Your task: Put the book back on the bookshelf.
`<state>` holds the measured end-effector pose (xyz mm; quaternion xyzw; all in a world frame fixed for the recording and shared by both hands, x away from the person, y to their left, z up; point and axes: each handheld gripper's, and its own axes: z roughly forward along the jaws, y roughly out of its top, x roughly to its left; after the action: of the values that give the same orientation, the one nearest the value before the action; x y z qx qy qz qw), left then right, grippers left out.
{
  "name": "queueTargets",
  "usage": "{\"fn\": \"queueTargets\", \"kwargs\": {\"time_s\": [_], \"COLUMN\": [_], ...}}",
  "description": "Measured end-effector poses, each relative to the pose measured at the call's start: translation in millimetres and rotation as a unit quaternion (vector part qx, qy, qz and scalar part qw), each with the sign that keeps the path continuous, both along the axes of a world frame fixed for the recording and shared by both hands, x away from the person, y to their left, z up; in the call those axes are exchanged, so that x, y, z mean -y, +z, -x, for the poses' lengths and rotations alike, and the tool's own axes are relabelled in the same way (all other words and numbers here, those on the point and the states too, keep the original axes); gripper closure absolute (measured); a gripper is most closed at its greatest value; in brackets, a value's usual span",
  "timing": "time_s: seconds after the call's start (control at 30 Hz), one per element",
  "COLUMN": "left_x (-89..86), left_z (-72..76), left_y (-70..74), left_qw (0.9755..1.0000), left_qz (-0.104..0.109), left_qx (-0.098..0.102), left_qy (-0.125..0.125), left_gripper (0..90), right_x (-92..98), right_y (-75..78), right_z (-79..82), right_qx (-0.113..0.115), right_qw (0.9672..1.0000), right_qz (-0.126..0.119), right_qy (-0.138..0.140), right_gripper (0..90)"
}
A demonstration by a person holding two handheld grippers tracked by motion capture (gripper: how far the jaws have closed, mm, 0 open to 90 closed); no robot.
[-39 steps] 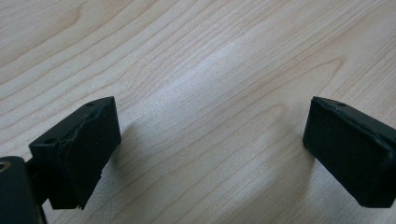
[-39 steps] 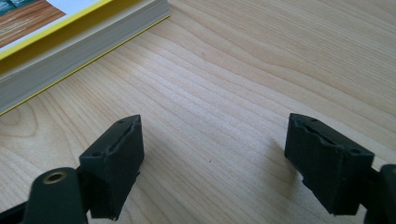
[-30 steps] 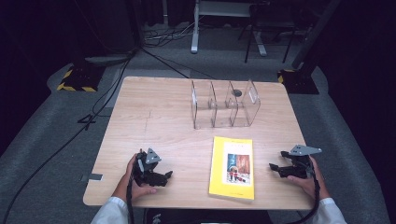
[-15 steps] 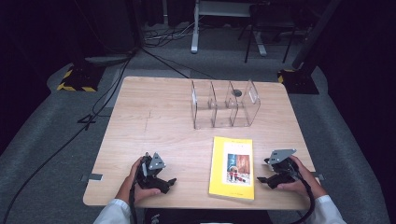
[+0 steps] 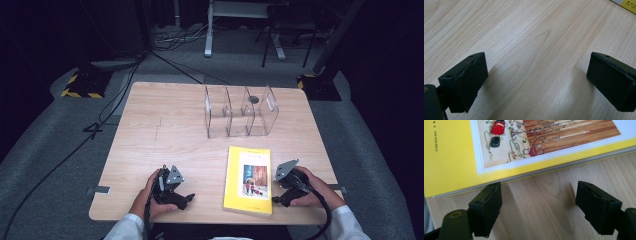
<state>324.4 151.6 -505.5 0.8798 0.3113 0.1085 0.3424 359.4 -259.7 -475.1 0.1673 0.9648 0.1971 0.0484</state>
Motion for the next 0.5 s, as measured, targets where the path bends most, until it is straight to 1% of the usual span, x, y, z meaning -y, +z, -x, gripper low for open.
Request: {"fn": "queueTargets", "kwargs": {"time_s": [0.07,0.1,0.2,0.27,0.33,0.47,0.5], "left_x": [0.2,0.3,0.6,0.7,0.7,0.7,0.8], "left_z": [0.0,0.0,0.0,0.0,0.0,0.0,0.1], "left_y": [0.0,0.0,0.3,0.2,0.2,0.3,0.1], "left_qw": [1.0,1.0,1.0,1.0,1.0,1.0,1.0], "left_qz": [0.0,0.0,-0.001,-0.001,-0.001,-0.001,-0.001], "left_qx": [0.0,0.0,-0.001,-0.001,0.0,-0.001,0.001], "left_qy": [0.0,0.0,0.0,0.0,0.0,0.0,0.0], "left_gripper": [4.2,4.2,4.2,4.2,4.2,4.2,4.2], "right_x": [0.2,-0.5,-0.6,-0.4,-0.7,-4.0,-5.5], "right_y": [-1.5,-2.4,-4.0,-5.3,-6.5,-7.5,-8.6], "right_z": [1.0,3.8,7.8,10.5,12.6,14.8,15.8], "right_qx": [-0.007,-0.005,0.003,0.005,0.007,0.011,0.017], "right_qw": [0.9999,0.9998,0.9994,0.9991,0.9985,0.9978,0.9971], "right_qz": [-0.011,-0.017,-0.03,-0.041,-0.054,-0.063,-0.073], "right_qy": [0.005,0.013,0.013,0.007,0.01,0.015,0.018], "right_gripper": [19.8,19.3,19.4,18.4,19.1,19.8,19.9]}}
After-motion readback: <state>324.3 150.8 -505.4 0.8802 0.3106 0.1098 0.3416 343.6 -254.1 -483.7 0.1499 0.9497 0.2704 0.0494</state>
